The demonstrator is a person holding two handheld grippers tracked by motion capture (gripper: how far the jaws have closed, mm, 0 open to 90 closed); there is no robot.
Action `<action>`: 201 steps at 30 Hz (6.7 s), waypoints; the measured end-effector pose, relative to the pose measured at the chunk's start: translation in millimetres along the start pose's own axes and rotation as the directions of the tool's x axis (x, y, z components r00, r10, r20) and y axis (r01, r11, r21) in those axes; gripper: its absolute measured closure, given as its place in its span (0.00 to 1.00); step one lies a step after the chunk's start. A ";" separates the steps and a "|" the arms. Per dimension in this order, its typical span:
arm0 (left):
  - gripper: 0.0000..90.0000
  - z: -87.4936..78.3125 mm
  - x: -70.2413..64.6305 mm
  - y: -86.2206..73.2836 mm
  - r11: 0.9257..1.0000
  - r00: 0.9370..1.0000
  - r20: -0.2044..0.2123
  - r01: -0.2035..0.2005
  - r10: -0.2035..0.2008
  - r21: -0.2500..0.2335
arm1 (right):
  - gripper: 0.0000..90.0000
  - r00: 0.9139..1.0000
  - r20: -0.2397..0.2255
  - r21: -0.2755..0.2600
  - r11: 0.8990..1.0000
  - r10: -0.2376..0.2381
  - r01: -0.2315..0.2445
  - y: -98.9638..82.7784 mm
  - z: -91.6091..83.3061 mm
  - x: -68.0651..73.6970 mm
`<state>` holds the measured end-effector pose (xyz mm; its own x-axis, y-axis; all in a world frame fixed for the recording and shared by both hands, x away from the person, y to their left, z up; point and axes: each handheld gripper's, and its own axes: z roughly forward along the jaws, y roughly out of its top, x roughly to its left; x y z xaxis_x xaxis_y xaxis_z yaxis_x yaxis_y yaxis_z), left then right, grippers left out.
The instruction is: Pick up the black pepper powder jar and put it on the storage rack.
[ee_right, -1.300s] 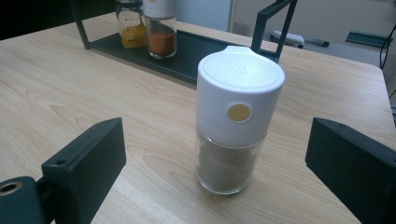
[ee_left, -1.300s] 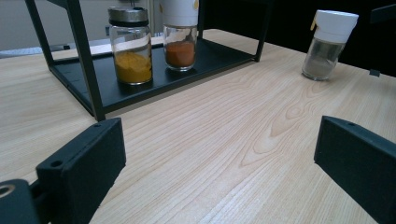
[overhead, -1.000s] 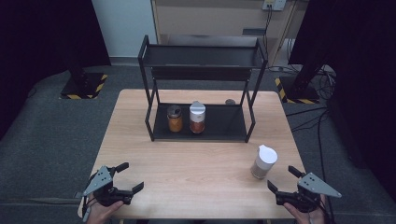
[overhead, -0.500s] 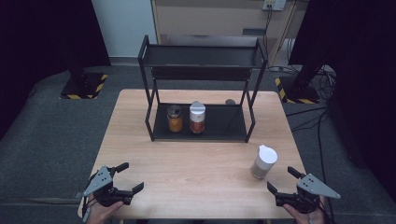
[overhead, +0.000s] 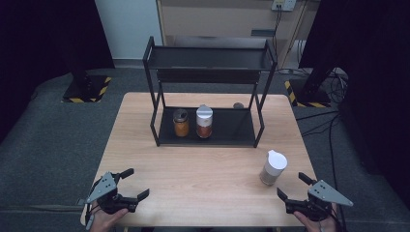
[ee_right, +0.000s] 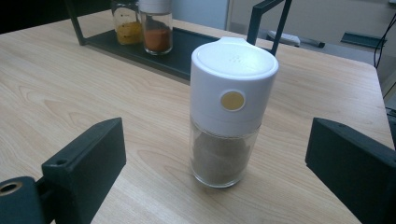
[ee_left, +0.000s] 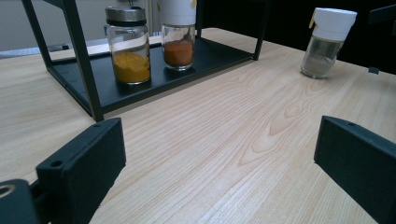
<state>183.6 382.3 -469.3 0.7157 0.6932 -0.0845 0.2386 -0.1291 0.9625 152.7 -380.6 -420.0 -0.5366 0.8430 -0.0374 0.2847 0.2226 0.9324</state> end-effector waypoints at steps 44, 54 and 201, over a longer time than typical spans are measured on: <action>0.01 0.8 0.0 0.2 1.000 1.000 0.002 0.005 -0.005 0.005 | 0.05 0.997 -0.005 0.039 0.996 0.080 -0.079 41.6 17.0 -8.7; 0.01 0.6 -0.1 0.4 1.000 1.000 0.002 0.004 -0.004 0.006 | 0.06 0.997 -0.006 0.069 0.995 0.074 -0.073 52.6 39.7 -11.0; 0.01 0.0 1.5 -1.0 1.000 1.000 0.002 0.016 -0.016 0.000 | 0.34 0.991 0.117 0.149 0.986 0.061 -0.078 163.2 277.0 37.8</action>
<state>184.5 383.4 -470.3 0.7129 0.6941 -0.1002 0.2503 -0.1184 0.9609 398.9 -176.8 -368.8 -0.4214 0.9066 -0.0221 0.4409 0.2262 0.8686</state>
